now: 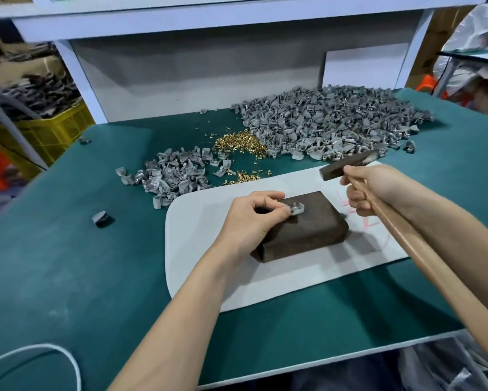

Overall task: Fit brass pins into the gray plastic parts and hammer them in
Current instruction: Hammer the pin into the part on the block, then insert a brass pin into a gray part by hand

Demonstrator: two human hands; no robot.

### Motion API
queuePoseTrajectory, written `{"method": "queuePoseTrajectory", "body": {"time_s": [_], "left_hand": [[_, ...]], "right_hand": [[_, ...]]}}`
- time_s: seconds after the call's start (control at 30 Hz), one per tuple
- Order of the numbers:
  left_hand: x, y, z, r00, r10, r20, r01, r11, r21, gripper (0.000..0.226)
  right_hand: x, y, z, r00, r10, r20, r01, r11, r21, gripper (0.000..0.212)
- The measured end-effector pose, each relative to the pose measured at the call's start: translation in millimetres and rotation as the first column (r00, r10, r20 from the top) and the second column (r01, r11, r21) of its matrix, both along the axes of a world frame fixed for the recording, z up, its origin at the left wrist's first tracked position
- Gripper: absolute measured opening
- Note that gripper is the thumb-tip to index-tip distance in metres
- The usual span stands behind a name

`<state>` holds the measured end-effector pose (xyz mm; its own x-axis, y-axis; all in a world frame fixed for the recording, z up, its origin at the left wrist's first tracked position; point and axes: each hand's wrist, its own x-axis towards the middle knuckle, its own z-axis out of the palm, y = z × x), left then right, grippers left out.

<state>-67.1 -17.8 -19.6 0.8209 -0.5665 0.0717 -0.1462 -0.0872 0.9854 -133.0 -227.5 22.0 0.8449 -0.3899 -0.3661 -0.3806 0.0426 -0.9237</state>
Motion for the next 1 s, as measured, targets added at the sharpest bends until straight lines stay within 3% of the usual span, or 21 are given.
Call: {"method": "queuePoseTrajectory", "body": {"time_s": [0.3, 0.43, 0.57, 0.63, 0.7, 0.8, 0.9, 1.0], "left_hand": [[-1, 6, 4, 1.0, -0.016, -0.004, 0.017, 0.996, 0.085, 0.02], [5, 20, 22, 0.999, -0.012, -0.047, 0.021, 0.981, 0.194, 0.02], [30, -10, 66, 0.999, 0.041, 0.029, -0.047, 0.968, 0.246, 0.008], [53, -49, 94, 0.991, 0.036, 0.131, -0.063, 0.977, 0.205, 0.014], [87, -86, 112, 0.963, 0.079, 0.258, -0.143, 0.961, 0.238, 0.018], [131, -108, 99, 0.88, 0.047, 0.472, -0.334, 0.767, 0.548, 0.027], [136, -91, 51, 0.871, -0.235, 0.432, -0.235, 0.574, 0.785, 0.038], [127, -83, 19, 0.795, -0.324, 0.512, -0.254, 0.588, 0.768, 0.03]], "right_hand": [[33, -22, -18, 0.981, 0.126, -0.148, -0.12, 0.992, 0.047, 0.032], [36, -22, -27, 0.989, 0.104, -0.107, -0.127, 0.963, -0.24, 0.032], [39, -19, -38, 0.998, 0.066, -0.012, -0.066, 0.917, -0.393, 0.031], [41, -17, -39, 0.999, 0.032, -0.03, -0.044, 0.814, -0.579, 0.036], [39, -14, -38, 0.999, -0.005, -0.039, -0.027, 0.624, -0.781, 0.041], [33, -12, -36, 0.994, -0.083, -0.072, -0.031, 0.408, -0.912, 0.035], [30, -11, -35, 0.99, -0.094, -0.102, -0.067, 0.324, -0.944, 0.035], [31, -12, -35, 0.992, -0.1, -0.08, -0.045, 0.313, -0.949, 0.036]]}}
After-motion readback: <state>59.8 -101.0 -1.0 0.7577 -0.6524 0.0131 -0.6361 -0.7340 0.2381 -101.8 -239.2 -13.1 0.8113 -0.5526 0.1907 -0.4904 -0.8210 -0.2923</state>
